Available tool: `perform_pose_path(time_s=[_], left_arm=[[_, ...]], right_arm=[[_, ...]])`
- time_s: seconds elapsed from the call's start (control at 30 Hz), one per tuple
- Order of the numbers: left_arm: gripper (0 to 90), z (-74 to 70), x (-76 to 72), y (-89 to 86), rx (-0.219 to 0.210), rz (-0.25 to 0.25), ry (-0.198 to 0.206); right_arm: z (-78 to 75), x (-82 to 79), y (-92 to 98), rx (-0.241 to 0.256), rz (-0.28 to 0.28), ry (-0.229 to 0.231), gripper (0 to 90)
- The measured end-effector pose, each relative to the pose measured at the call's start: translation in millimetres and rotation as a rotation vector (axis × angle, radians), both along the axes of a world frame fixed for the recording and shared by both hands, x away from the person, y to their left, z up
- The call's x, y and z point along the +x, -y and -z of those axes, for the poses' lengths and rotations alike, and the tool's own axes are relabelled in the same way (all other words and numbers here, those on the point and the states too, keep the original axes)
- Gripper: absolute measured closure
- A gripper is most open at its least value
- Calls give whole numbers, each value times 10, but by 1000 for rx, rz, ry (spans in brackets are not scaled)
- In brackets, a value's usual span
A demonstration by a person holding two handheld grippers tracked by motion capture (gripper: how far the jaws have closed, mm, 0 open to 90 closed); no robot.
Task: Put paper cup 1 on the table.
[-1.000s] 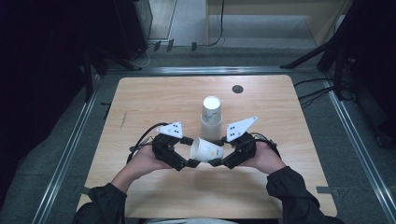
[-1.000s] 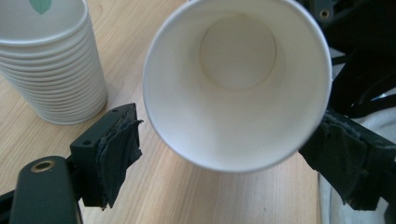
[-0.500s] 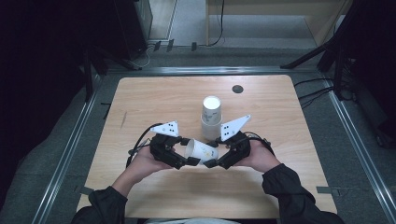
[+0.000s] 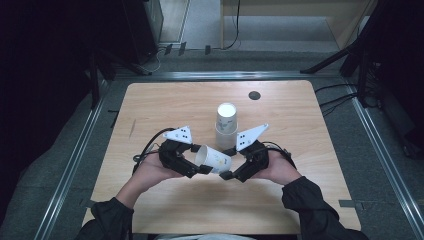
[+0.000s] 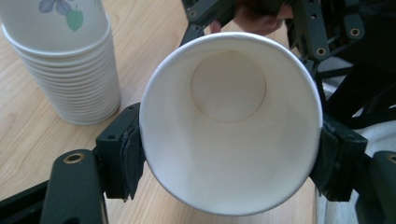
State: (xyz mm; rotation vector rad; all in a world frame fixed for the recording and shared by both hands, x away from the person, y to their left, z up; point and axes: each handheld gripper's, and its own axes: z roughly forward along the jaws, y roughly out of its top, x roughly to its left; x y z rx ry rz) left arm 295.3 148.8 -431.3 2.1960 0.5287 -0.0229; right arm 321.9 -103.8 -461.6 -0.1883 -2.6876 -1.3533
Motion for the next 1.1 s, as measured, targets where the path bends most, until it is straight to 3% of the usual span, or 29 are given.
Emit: perform_pose_path(time_s=[0.37, 0.63, 0.93, 1.1], left_arm=[[245, -25, 42, 204, 165, 117, -9], [245, -22, 91, 382, 272, 162, 17], [244, 51, 129, 556, 333, 219, 7], [244, 76, 135, 613, 345, 230, 3]], right_arm=[[74, -70, 63, -25, 31, 15, 254], [172, -134, 97, -57, 58, 19, 266], [290, -167, 101, -73, 90, 6, 278], [347, -181, 77, -81, 86, 3, 292]])
